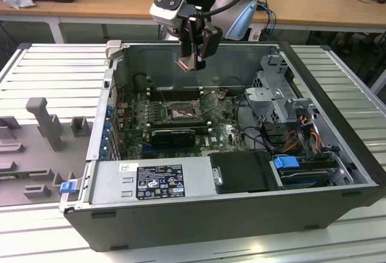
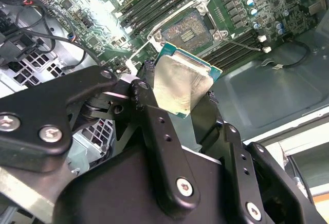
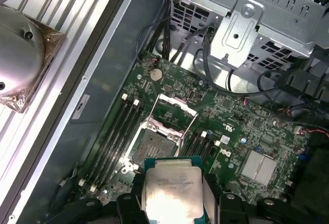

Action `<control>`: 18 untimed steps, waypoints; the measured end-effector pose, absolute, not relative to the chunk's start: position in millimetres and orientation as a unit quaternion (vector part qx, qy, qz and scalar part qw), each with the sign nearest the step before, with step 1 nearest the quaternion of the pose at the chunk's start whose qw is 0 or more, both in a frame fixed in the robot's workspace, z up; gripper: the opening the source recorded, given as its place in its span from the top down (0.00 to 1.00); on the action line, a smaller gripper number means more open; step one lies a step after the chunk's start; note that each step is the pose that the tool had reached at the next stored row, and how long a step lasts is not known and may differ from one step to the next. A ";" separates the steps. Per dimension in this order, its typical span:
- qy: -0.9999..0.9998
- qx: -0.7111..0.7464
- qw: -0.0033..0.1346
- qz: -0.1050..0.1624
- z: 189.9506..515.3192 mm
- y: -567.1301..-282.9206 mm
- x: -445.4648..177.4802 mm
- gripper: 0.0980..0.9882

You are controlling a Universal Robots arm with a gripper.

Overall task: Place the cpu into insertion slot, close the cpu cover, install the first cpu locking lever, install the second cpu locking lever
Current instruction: 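Place the cpu into insertion slot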

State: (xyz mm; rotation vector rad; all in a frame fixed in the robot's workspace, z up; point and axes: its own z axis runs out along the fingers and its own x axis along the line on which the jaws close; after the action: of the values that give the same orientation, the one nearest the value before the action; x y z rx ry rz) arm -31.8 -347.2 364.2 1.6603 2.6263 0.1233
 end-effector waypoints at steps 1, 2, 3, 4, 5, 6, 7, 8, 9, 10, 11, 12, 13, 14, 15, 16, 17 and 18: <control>0.844 0.535 0.016 0.040 364.2 -347.2 -31.8 0.52; 0.843 0.536 0.016 0.040 364.2 -347.2 -31.8 0.52; 0.842 0.537 0.016 0.040 364.2 -347.2 -31.8 0.52; 0.842 0.538 0.016 0.040 364.2 -347.2 -31.8 0.52; 0.841 0.539 0.016 0.040 364.1 -347.2 -31.8 0.52; 0.840 0.540 0.016 0.039 364.2 -347.2 -31.8 0.52; 0.840 0.541 0.016 0.039 364.1 -347.2 -31.8 0.52; 0.839 0.542 0.016 0.039 364.1 -347.2 -31.8 0.52; 0.839 0.543 0.016 0.039 364.1 -347.2 -31.8 0.52; 0.838 0.544 0.017 0.039 364.1 -347.2 -31.8 0.52; 0.837 0.545 0.017 0.039 364.1 -347.2 -31.8 0.52; 0.837 0.546 0.017 0.039 364.1 -347.1 -31.8 0.52; 0.835 0.548 0.017 0.039 364.1 -347.2 -31.8 0.52; 0.834 0.550 0.017 0.039 364.1 -347.1 -31.8 0.52; 0.833 0.551 0.017 0.039 364.0 -347.2 -31.8 0.52; 0.833 0.552 0.017 0.039 364.1 -347.2 -31.8 0.52; 0.832 0.553 0.017 0.039 364.0 -347.2 -31.8 0.52; 0.832 0.554 0.017 0.039 364.0 -347.2 -31.8 0.52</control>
State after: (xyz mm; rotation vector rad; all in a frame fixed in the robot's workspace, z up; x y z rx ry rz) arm -31.8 -347.2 364.0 1.7215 2.5844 0.1220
